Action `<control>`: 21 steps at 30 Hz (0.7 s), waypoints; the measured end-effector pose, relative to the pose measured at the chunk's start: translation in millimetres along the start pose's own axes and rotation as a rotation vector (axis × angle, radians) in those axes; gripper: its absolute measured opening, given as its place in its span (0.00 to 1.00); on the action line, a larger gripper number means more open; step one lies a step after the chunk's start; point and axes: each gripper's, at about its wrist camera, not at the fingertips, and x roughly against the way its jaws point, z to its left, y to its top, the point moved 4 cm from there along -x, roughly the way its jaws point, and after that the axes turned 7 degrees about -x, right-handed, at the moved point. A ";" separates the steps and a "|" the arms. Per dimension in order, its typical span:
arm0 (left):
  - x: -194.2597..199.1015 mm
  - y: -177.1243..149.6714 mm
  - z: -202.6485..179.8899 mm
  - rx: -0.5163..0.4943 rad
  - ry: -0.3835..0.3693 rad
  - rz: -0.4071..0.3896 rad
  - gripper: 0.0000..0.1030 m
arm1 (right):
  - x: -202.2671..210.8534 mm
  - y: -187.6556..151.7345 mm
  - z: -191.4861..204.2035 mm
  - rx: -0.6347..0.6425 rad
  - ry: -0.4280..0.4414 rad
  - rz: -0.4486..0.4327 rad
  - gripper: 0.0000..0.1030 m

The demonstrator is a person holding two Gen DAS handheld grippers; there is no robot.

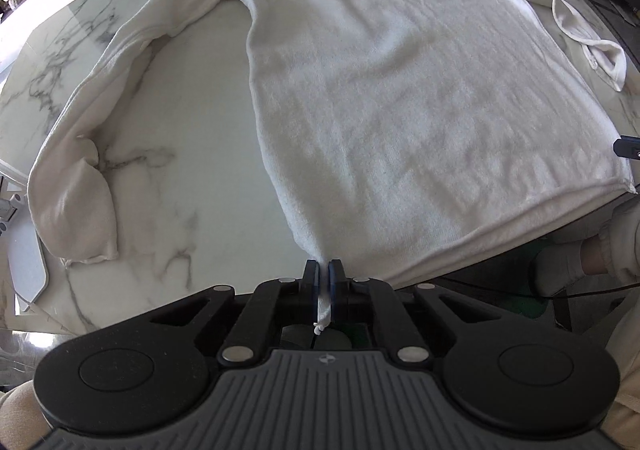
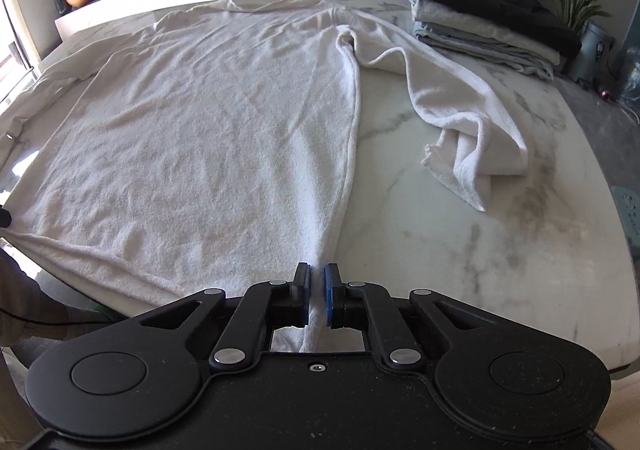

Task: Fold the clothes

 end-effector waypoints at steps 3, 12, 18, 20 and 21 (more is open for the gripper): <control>6.9 7.4 8.5 0.030 0.000 -0.024 0.20 | 2.2 1.9 -0.8 -0.002 -0.001 0.004 0.08; 20.2 64.2 19.6 0.047 0.056 -0.166 0.34 | 17.4 55.8 -50.0 -0.058 -0.151 -0.132 0.39; -3.7 101.8 0.7 -0.008 0.076 -0.222 0.34 | -14.4 69.2 -88.1 -0.165 -0.227 -0.098 0.39; -11.3 111.1 -3.4 -0.025 0.081 -0.262 0.34 | -24.2 70.4 -98.7 -0.237 -0.204 -0.082 0.39; -15.2 114.0 -4.4 -0.027 0.078 -0.275 0.34 | -26.9 70.0 -101.4 -0.262 -0.192 -0.077 0.39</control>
